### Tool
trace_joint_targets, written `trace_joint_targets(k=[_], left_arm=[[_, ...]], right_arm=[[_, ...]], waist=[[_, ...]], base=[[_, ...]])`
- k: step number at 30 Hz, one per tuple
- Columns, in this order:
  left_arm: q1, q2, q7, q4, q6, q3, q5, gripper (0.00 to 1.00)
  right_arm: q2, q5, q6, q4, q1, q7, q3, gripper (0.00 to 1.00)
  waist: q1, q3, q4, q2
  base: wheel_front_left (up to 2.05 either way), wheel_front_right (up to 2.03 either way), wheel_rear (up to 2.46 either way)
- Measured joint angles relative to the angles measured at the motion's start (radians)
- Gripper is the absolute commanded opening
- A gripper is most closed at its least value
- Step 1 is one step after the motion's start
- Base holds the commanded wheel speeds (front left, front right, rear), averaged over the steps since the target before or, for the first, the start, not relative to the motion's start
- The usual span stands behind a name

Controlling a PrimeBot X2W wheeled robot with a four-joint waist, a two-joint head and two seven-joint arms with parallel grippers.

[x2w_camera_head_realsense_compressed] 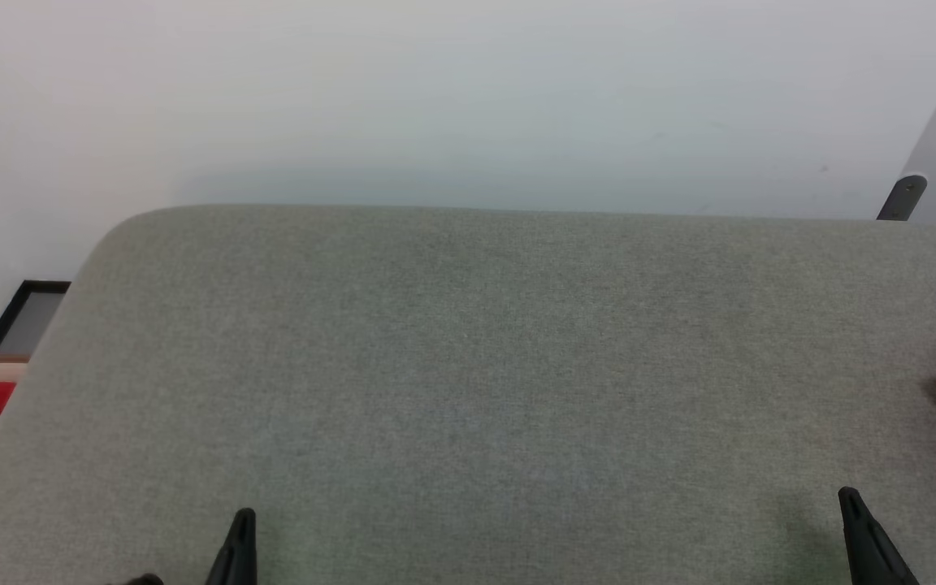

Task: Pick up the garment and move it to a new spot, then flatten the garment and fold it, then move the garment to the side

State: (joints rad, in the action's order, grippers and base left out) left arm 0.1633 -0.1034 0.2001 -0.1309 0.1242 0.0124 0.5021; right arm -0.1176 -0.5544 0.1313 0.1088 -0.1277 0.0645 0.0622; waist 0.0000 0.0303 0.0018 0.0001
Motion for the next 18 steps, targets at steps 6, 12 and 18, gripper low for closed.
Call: trace_joint_targets(k=[6, 12, 18], left_arm=[[-0.023, 0.003, -0.028, -0.009, 0.000, 0.007, 0.096, 0.00], [-0.044, 0.006, -0.050, -0.018, 0.000, 0.014, 0.187, 0.00], [-0.064, 0.009, -0.070, -0.026, 0.000, 0.020, 0.269, 0.00]], right_arm=[[0.005, -0.085, 0.000, 0.012, 0.021, -0.014, 0.004, 0.00], [0.010, -0.175, 0.000, 0.022, 0.039, -0.030, 0.009, 0.00], [0.015, -0.253, 0.000, 0.034, 0.056, -0.043, 0.014, 0.00]], waist=[[0.0000, -0.002, 0.000, 0.0000], [-0.0001, -0.004, 0.000, 0.0000], [-0.0001, -0.005, 0.000, 0.0000]], base=[[0.00, 0.00, 0.00], [0.00, 0.00, 0.00], [0.00, 0.00, 0.00]])
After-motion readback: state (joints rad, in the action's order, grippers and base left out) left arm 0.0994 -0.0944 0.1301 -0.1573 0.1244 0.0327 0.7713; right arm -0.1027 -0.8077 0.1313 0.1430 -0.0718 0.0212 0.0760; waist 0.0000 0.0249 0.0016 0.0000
